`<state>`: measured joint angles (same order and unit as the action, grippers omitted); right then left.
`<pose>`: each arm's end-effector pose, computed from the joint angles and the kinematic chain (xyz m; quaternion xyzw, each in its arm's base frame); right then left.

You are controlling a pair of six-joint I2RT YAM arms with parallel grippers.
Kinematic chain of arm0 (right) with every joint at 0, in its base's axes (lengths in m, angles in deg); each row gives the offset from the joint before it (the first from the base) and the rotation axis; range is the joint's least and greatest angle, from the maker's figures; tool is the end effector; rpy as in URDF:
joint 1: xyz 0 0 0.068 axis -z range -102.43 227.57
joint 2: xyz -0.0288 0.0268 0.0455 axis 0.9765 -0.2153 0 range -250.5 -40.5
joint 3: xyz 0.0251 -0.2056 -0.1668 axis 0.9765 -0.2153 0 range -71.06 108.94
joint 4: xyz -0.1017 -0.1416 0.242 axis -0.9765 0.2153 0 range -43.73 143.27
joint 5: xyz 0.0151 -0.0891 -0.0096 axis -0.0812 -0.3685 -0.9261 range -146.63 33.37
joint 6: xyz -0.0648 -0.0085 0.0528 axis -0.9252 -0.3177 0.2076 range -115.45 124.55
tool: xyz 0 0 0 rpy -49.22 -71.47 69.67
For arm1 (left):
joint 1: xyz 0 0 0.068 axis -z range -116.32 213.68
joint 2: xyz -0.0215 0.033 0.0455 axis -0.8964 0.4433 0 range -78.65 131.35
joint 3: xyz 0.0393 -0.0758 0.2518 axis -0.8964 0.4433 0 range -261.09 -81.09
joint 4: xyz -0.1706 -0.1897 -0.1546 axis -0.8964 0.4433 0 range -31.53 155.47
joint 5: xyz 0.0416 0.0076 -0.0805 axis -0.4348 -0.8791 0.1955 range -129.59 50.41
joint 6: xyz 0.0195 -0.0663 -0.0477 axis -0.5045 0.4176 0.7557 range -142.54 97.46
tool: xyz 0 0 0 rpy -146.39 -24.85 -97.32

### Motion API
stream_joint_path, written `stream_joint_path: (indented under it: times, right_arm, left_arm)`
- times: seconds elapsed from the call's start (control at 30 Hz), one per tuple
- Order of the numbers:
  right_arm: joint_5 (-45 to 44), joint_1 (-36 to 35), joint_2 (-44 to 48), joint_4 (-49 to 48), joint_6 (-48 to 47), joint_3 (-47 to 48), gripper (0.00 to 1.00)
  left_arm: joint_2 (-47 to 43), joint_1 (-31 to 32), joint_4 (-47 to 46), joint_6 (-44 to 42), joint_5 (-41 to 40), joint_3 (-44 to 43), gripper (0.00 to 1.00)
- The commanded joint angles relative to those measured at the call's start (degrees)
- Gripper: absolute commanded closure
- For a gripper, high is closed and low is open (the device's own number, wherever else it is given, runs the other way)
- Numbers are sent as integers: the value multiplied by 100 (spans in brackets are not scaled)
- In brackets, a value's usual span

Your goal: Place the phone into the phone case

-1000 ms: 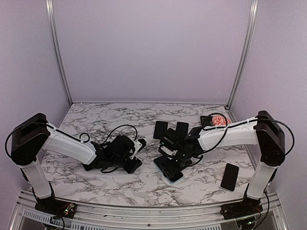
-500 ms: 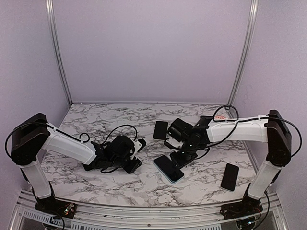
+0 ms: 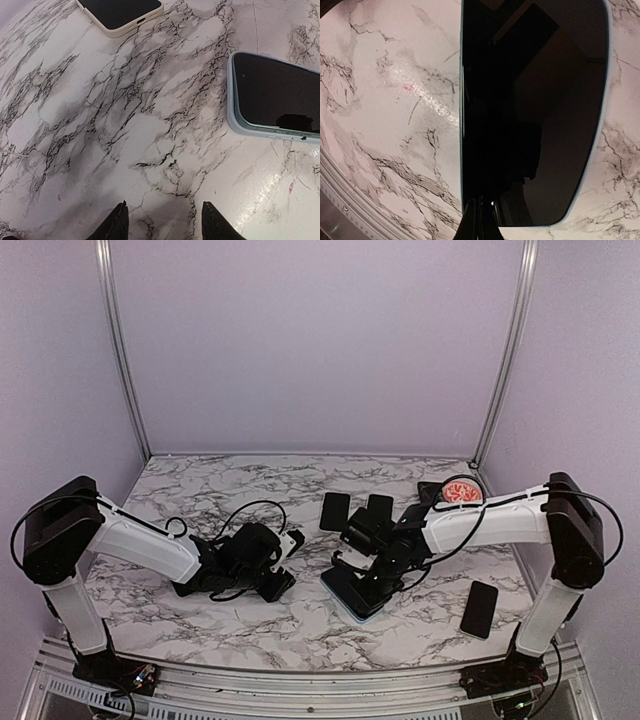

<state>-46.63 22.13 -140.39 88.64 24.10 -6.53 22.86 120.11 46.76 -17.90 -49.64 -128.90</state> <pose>0.1946 0.3050 0.1081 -0.3140 0.9394 0.1335 0.0317 0.2301 -0.3234 0.0738 0.3653 0.8342 -0.1369 0.3897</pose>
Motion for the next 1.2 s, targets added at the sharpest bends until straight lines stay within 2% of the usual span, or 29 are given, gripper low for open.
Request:
stream_joint_path:
  times: [0.0,0.1,0.23,0.33,0.43,0.47,0.57,0.6,0.93,1.17]
  right_arm:
    - [-130,53,-137,-373,85,-529,100]
    - [-396,205,-340,-421,155,-1233,100]
    - [-422,113,-127,-363,243,-1395,100]
    - [-620,110,-156,-102,194,-1085,100]
    - [-894,112,-98,433,37,-243,100]
    - [-1052,124,-1,516,20,77,87]
    - [-1340,313,201,522,82,698,7]
    - [-1381,360,202,474,101,740,2]
    - [-1119,398,-378,310,-67,736,1]
    - [-894,162,-726,402,185,661,1]
  left_arm:
    - [-123,9,125,-36,-50,-62,51]
    - [-124,11,158,-37,-63,-62,51]
    - [-121,9,105,-106,-110,-1,50]
    - [-21,9,155,-134,-150,-102,50]
    - [-40,9,182,-90,-111,-145,50]
    - [-73,9,159,-73,-107,-115,50]
    - [-203,9,105,-49,-107,-10,50]
    - [-227,7,107,-39,-119,11,50]
    - [-308,0,99,47,-190,101,47]
    - [-221,0,101,21,-160,60,47]
